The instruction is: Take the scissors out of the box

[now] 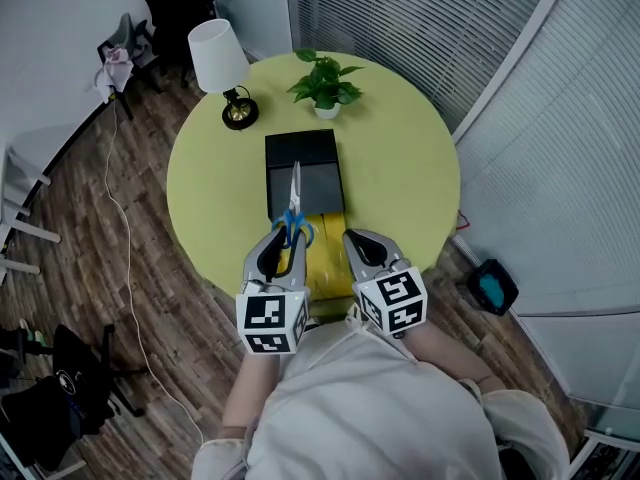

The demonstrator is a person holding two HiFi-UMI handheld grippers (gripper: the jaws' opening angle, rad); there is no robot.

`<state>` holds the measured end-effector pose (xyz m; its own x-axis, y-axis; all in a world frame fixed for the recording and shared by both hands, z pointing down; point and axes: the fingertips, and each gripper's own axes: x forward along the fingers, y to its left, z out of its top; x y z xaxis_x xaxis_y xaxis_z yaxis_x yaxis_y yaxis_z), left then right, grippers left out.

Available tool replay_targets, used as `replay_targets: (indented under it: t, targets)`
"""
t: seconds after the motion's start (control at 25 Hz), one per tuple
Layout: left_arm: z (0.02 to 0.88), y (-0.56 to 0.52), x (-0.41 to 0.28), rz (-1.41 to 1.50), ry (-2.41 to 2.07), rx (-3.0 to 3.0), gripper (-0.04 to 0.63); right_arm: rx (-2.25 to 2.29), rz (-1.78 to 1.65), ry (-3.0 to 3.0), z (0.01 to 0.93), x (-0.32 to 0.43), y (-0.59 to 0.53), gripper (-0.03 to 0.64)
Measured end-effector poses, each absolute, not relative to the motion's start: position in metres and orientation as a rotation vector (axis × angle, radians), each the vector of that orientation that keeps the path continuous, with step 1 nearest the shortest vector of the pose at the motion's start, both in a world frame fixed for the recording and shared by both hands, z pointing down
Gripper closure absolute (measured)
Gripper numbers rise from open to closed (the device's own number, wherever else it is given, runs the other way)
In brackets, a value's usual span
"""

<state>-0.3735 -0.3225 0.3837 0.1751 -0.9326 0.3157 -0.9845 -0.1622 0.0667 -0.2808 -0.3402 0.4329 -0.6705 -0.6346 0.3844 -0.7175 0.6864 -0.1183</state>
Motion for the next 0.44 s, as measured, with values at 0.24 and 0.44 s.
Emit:
replay_targets:
  t: [0.24, 0.44]
  targets:
    - [0.3884, -0.3217, -0.3723, 0.311, -1.838, 2.198, 0.505, 1.070, 0.382, -2.584, 0.4368, -0.2826, -0.3388, 0.618]
    - [0.3897, -0.3241, -0.3739, 0.327, -1.837, 2.203, 0.505, 1.109, 0.382, -2.594, 0.4328, -0.2801, -0.3444, 0.618]
